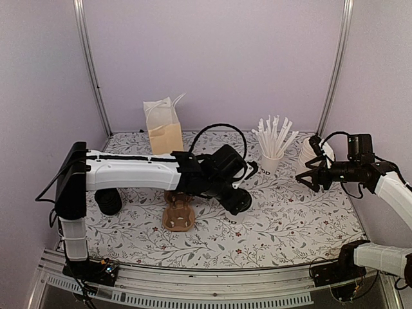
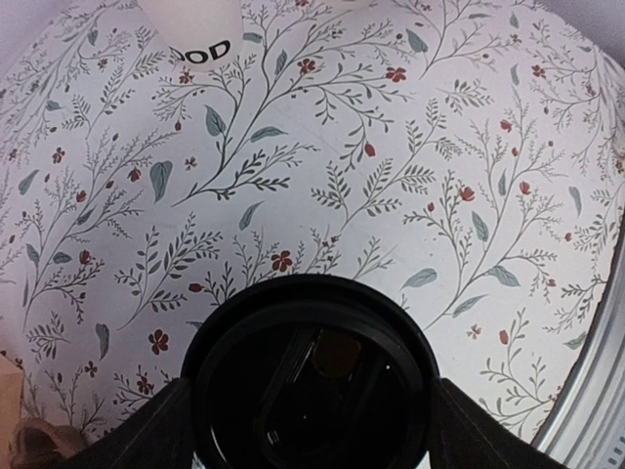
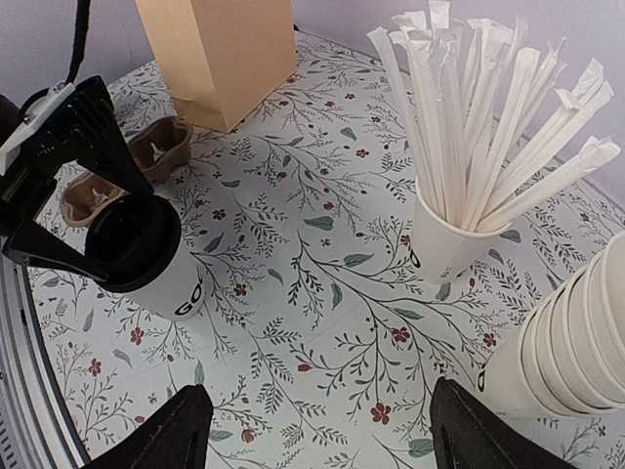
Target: Pack the takeout coffee
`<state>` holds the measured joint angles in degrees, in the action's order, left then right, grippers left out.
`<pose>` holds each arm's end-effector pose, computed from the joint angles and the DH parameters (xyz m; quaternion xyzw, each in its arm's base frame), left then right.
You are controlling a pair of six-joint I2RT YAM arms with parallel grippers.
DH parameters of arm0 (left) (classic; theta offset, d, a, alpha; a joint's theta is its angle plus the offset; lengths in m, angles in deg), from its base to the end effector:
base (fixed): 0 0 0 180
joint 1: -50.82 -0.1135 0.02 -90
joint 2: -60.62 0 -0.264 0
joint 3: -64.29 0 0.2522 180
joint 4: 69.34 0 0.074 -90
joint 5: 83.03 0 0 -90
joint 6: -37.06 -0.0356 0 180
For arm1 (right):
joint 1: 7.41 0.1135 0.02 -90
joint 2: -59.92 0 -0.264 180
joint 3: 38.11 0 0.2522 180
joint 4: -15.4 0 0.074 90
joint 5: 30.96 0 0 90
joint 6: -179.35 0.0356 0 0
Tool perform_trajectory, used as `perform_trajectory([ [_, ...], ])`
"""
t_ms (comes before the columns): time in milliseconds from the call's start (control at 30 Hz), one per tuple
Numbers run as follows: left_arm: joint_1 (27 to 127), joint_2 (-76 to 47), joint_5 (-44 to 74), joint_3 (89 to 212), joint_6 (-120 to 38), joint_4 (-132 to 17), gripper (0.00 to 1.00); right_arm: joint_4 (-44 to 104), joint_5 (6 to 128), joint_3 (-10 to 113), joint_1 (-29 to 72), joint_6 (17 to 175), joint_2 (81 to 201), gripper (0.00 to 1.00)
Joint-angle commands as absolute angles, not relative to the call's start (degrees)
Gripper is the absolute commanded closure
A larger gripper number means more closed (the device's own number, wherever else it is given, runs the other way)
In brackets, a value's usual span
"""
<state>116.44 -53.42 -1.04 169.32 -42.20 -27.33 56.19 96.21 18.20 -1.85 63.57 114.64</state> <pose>0.1884 -0.4036 0.2302 0.4127 0.8453 -0.1540 0.3023 0.1959 0.0407 0.2713 -0.3629 0.7875 0.2121 0.4508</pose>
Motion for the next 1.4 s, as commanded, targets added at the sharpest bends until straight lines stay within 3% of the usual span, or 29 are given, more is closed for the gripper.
perform_trajectory([
  [0, 114.2, -53.2, -1.7, 171.3, -43.4, -26.9, 0.19, 56.6, 96.7, 17.7, -2.1, 63.0, 114.0, 0.2],
  [400, 102.5, -62.7, 0.4, 186.3, -47.9, -27.1, 0.23, 56.5, 96.3, 17.6, -2.1, 63.1, 114.1, 0.2],
  [767, 99.6, -74.6, 1.6, 202.7, -50.8, -26.2, 0.23, 56.4, 95.6, 17.5, -2.1, 63.0, 114.2, 0.2],
  [1367, 99.3, -77.2, 1.9, 206.0, -50.4, -25.8, 0.13, 56.4, 95.2, 17.4, -2.1, 63.0, 114.6, 0.2],
])
